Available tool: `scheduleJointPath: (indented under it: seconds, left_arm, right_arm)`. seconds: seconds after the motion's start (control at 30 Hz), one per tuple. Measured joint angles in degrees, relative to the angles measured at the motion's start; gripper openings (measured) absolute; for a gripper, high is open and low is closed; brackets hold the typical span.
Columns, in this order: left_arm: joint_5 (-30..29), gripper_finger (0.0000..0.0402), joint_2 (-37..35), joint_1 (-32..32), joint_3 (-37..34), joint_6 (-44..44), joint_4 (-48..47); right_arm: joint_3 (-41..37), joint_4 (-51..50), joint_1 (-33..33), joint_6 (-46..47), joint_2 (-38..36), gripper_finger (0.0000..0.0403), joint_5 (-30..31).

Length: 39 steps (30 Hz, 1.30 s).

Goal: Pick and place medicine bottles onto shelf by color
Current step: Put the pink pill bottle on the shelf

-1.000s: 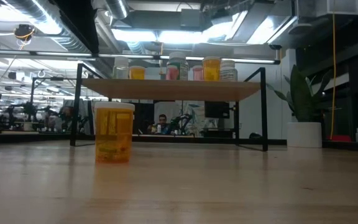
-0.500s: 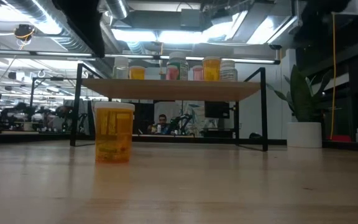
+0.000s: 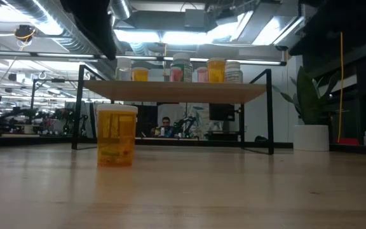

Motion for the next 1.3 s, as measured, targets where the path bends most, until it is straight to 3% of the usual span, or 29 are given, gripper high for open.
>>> scheduleJointPath:
  seconds: [0.17,0.27,0.43,0.7,1.3]
  left_arm:
    - [-0.1,0.0204,0.1,0.3,0.0,-1.7,1.6]
    - [0.0,0.0204,0.2,0.7,0.0,-2.6,2.4]
    - [3.5,0.0204,1.8,2.0,-0.1,-2.6,2.5]
    - [7.1,0.0204,6.9,4.8,0.0,-0.8,3.7]
    - [8.5,0.0204,14.6,9.2,0.0,3.4,6.6]
  right_arm:
    - [-2.8,5.7,8.7,-1.7,2.4,0.0298,7.5]
    - [-3.7,7.0,12.8,-2.4,4.9,0.0298,15.0]
    - [-3.9,7.4,15.8,4.8,9.9,0.0298,26.6]
    - [-3.9,8.3,16.0,12.5,16.3,0.0298,26.2]
    - [-3.8,12.0,15.9,14.3,20.2,0.0298,23.4]
